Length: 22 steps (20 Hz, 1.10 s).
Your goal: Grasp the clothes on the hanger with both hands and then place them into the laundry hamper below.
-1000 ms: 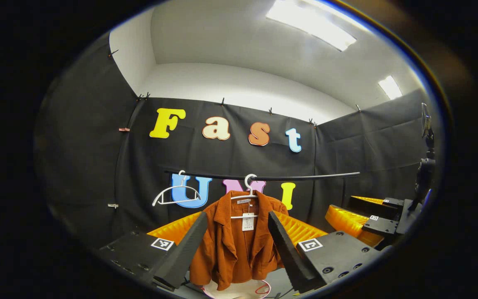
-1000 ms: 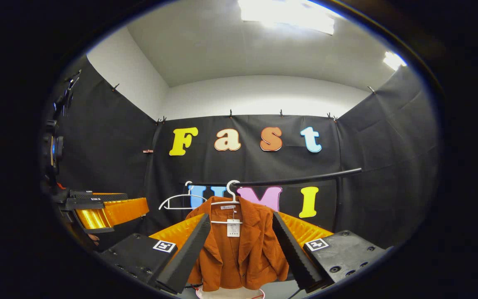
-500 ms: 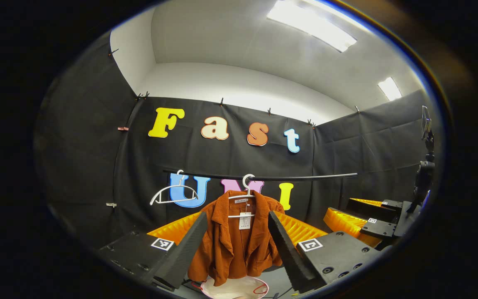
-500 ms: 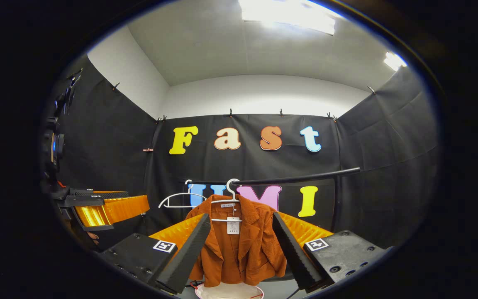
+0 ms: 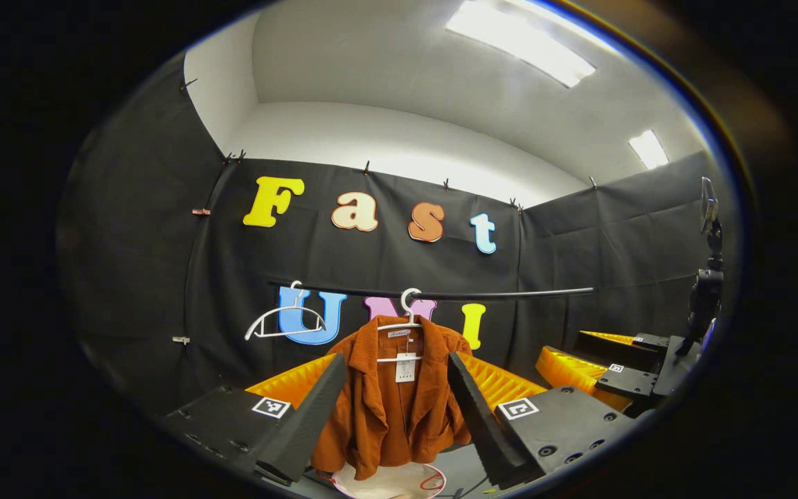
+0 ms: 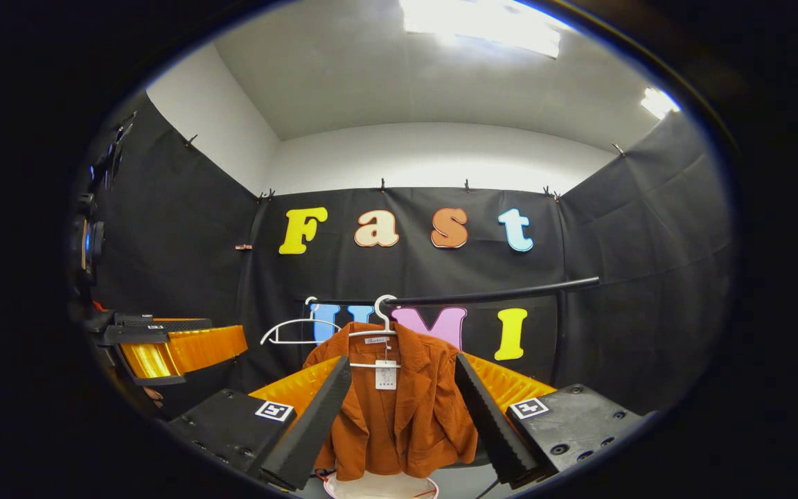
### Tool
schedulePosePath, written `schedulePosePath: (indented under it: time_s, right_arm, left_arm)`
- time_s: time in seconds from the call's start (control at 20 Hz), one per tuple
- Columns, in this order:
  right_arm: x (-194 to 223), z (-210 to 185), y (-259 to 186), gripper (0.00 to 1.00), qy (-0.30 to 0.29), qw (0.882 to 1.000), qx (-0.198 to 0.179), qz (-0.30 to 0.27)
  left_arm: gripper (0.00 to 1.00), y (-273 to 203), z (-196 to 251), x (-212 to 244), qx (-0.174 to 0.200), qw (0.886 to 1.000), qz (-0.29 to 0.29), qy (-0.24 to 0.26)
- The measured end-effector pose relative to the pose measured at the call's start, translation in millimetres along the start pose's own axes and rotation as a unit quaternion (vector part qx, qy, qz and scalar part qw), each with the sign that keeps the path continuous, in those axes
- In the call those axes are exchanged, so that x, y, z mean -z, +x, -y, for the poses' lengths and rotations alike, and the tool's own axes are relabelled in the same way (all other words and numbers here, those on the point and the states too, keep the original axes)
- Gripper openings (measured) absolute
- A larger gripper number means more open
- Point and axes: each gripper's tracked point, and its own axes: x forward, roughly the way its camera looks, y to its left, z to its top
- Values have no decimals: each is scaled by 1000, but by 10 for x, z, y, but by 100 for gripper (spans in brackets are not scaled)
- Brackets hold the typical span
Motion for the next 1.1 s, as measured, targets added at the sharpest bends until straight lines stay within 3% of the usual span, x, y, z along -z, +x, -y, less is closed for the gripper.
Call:
schedulePosePath:
  time_s: [0.4,0.85,1.1]
  right_arm:
    - [-52,13,-10,97,-3,1000,12,3]
    - [-133,-64,-191,97,-21,998,60,12]
    - [-85,-87,-249,97,-35,997,73,0]
  left_arm:
    - [93,-6,-33,-14,9,1000,2,-5]
    - [93,-61,-87,141,58,998,-14,-12]
    - [93,-63,-261,228,51,998,-26,-31]
